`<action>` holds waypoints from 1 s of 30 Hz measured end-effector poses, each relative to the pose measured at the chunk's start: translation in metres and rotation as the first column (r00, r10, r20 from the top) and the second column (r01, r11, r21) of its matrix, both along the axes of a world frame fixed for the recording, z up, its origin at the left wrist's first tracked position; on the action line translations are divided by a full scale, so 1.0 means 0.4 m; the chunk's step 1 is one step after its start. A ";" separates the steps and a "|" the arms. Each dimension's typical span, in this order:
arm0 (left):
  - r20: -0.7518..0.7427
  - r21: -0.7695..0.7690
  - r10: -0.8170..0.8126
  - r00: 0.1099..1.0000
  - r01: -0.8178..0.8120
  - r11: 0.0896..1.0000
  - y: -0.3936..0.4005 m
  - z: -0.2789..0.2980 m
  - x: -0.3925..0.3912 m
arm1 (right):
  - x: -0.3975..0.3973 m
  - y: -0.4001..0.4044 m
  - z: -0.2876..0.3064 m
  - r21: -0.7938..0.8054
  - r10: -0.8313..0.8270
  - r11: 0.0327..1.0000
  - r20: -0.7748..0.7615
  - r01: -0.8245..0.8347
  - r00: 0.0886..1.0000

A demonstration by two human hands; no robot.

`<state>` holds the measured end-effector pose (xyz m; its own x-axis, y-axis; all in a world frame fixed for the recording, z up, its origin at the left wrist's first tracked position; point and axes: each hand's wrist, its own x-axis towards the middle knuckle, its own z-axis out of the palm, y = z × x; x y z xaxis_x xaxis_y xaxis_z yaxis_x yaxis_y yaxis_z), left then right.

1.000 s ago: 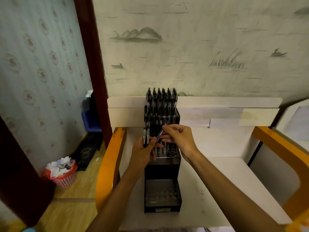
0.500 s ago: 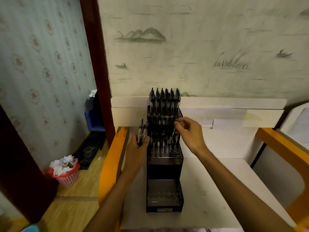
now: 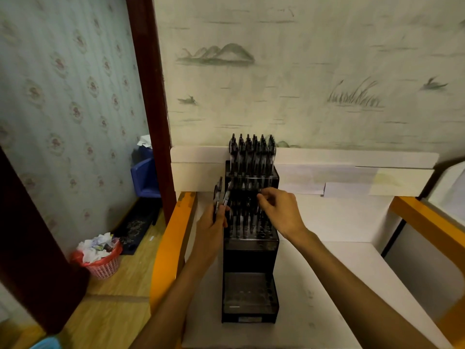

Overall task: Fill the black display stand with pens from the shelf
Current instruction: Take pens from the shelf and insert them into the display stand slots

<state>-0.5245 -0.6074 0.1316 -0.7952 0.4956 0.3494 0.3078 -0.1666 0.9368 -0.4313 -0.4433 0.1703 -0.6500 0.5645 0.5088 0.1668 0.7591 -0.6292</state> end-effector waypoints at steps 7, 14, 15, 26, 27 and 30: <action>-0.001 -0.058 -0.031 1.000 0.031 0.998 0.016 -0.020 -0.006 | -0.001 -0.007 -0.052 0.082 0.010 0.996 0.208 -0.027 0.978; 0.023 -0.100 -0.081 0.996 0.083 0.992 0.024 -0.025 0.001 | -0.001 0.005 -0.057 0.120 -0.026 0.993 0.278 -0.008 0.960; 0.018 -0.101 -0.082 0.996 0.084 0.991 0.026 -0.026 0.002 | 0.001 0.007 -0.052 0.107 -0.034 0.994 0.254 0.007 0.966; 0.073 -0.076 -0.146 0.987 0.151 0.986 0.047 0.006 0.031 | 0.026 -0.023 0.039 -0.624 0.258 0.666 -0.320 -0.408 0.912; 0.080 -0.069 -0.162 0.984 0.168 0.983 0.046 0.011 0.033 | 0.028 -0.023 0.041 -0.644 0.265 0.632 -0.342 -0.430 0.902; 0.093 -0.070 -0.206 0.974 0.212 0.975 0.043 0.020 0.040 | 0.033 -0.022 0.042 -0.676 0.293 0.575 -0.356 -0.461 0.887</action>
<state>-0.5086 -0.5901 0.1396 -0.6961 0.6772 0.2384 0.1929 -0.1434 0.9707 -0.4179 -0.4520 0.1870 -0.8338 0.5226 0.1782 -0.2064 0.0042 -0.9785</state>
